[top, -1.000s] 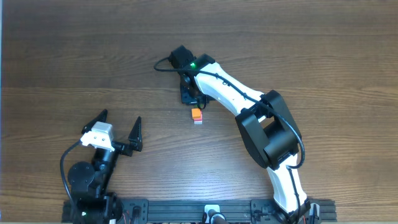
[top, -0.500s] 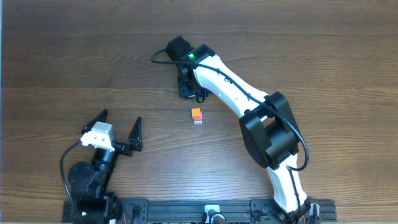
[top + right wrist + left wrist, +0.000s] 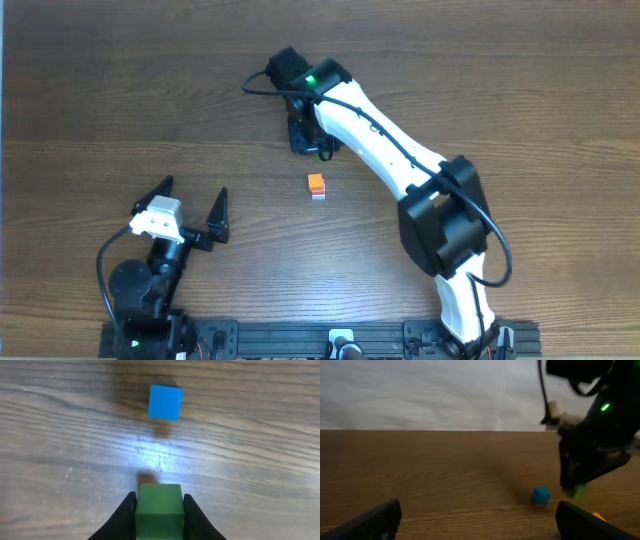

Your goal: Stack Cubes

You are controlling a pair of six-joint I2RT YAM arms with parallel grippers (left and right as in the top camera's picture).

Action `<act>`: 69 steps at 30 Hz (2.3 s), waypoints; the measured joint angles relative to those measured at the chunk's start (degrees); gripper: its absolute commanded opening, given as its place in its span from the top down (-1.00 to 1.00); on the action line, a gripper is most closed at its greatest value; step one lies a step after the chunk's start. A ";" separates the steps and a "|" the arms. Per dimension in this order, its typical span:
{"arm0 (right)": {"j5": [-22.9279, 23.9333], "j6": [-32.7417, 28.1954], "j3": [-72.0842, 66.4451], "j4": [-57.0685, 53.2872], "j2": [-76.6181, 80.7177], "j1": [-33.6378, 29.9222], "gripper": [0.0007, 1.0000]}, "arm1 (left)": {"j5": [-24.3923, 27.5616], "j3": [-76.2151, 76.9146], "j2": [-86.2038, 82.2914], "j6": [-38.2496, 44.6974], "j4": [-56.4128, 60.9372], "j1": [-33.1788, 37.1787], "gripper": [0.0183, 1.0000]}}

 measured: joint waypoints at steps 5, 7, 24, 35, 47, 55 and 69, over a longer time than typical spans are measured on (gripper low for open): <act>0.42 -0.11 0.33 -1.95 -4.66 0.92 0.98 | 0.00 0.00 0.00 0.00 0.00 0.00 -1.00; 0.44 0.09 0.50 -2.84 -5.77 1.57 0.98 | 0.00 0.00 0.00 0.00 0.00 0.00 -1.00; 0.17 3.76 -3.52 -4.94 -6.40 5.40 0.98 | 0.00 0.00 0.00 0.00 0.00 0.00 -1.00; -0.92 4.96 -5.66 -3.91 -6.47 6.58 0.98 | 0.02 0.00 0.00 0.00 0.00 0.00 -1.00; -1.81 5.42 -7.89 -2.36 -6.47 6.58 0.98 | 0.00 0.00 0.00 0.00 0.00 0.00 -1.00; -1.81 5.40 -7.89 -2.19 -6.47 6.47 0.98 | 0.00 0.00 0.00 0.00 0.00 0.00 -1.00; -1.79 5.64 -9.14 -0.66 -6.49 5.66 0.98 | 0.00 0.00 0.00 0.00 0.00 0.00 -1.00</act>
